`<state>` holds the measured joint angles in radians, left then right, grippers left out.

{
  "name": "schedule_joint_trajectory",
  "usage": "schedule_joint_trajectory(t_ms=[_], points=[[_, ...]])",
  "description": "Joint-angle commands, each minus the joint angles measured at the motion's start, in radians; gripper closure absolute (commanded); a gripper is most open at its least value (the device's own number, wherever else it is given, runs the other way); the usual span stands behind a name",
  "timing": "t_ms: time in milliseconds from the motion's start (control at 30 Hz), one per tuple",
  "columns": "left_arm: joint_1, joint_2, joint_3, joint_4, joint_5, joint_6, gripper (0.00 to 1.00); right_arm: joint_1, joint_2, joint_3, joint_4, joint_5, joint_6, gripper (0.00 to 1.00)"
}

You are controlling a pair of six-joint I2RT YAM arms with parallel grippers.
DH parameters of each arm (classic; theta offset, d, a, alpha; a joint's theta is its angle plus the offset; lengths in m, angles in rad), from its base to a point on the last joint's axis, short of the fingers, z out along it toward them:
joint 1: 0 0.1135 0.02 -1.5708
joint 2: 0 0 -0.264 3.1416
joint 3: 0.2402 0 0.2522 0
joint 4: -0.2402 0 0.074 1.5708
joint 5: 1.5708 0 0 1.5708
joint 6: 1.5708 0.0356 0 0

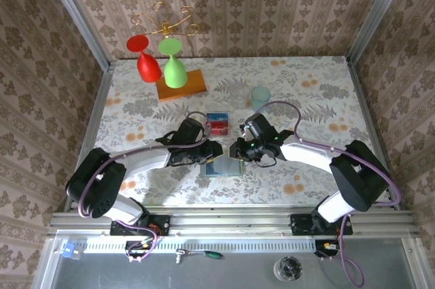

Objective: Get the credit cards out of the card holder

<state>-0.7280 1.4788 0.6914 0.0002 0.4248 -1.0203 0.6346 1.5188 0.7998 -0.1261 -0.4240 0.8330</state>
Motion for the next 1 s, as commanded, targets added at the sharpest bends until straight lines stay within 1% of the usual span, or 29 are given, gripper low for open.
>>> schedule_joint_trajectory(t_ms=[0,167,233,300,467,633,800,967], points=[[-0.031,0.037,0.051,-0.008,-0.013,-0.015,0.6,-0.021,-0.052,-0.033,-0.063,0.013,-0.037,0.8],[-0.076,0.089,0.102,-0.004,-0.037,-0.027,0.56,-0.058,-0.112,-0.055,-0.101,0.007,-0.067,0.79],[-0.089,0.114,0.116,-0.002,-0.045,-0.036,0.55,-0.072,-0.12,-0.066,-0.113,0.005,-0.076,0.77],[-0.102,0.138,0.127,0.002,-0.05,-0.045,0.53,-0.083,-0.16,-0.077,-0.127,0.003,-0.087,0.73],[-0.131,0.164,0.142,0.012,-0.061,-0.062,0.51,-0.095,-0.191,-0.105,-0.13,-0.011,-0.091,0.71],[-0.139,0.144,0.132,0.011,-0.077,-0.069,0.51,-0.095,-0.199,-0.132,-0.096,-0.036,-0.073,0.71],[-0.136,0.092,0.095,0.0,-0.098,-0.069,0.51,-0.091,-0.177,-0.145,-0.049,-0.057,-0.045,0.73],[-0.121,0.047,0.069,-0.017,-0.096,-0.058,0.51,-0.066,-0.157,-0.134,-0.034,-0.044,-0.026,0.74]])
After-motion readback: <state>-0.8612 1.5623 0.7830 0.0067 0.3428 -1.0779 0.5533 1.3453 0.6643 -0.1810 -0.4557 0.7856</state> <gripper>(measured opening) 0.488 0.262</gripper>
